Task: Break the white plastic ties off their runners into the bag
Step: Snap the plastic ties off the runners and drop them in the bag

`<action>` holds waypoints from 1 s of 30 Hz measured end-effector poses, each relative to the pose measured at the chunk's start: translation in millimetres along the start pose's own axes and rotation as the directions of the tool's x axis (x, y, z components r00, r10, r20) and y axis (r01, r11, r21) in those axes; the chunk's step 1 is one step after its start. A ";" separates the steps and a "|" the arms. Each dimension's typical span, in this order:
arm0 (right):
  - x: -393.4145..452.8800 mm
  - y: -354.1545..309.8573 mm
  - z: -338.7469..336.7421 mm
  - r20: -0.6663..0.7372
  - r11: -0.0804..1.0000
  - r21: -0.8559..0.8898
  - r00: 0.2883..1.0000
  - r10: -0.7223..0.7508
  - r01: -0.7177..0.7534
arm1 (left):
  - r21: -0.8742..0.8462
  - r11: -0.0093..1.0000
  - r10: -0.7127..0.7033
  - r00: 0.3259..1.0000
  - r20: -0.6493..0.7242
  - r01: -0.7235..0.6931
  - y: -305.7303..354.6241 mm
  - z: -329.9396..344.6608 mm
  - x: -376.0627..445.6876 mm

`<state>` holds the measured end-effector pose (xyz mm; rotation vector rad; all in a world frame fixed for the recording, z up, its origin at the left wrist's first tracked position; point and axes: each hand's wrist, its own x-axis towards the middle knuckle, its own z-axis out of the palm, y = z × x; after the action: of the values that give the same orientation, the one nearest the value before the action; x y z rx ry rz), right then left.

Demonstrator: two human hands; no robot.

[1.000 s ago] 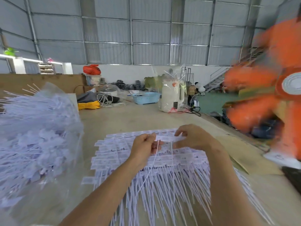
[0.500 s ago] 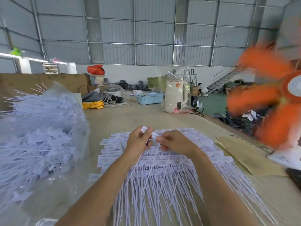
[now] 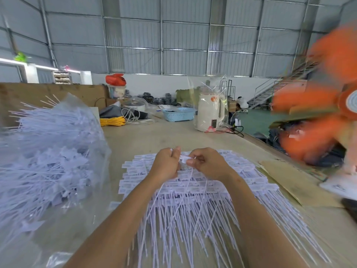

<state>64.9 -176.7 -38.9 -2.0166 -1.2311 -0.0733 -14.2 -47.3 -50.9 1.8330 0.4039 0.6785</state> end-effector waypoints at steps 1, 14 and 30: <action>0.7 0.7 -0.3 -0.001 1.000 -0.024 1.000 -0.002 0.002 | -0.002 1.000 -0.010 1.000 0.023 0.010 0.9 0.3 -0.2; -17.0 -6.9 -34.0 0.083 0.837 0.546 0.993 -0.085 0.026 | -0.238 0.961 -0.087 0.968 0.236 0.144 -0.2 -5.8 -10.7; 0.5 -17.8 14.4 -0.064 0.974 0.217 0.995 0.080 -0.064 | -0.308 0.951 0.040 0.999 0.006 -0.036 -9.5 1.2 -9.1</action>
<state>46.6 -162.9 -38.8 -1.8523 -1.0709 0.0212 -20.1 -50.1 -62.4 1.5500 0.2392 0.7134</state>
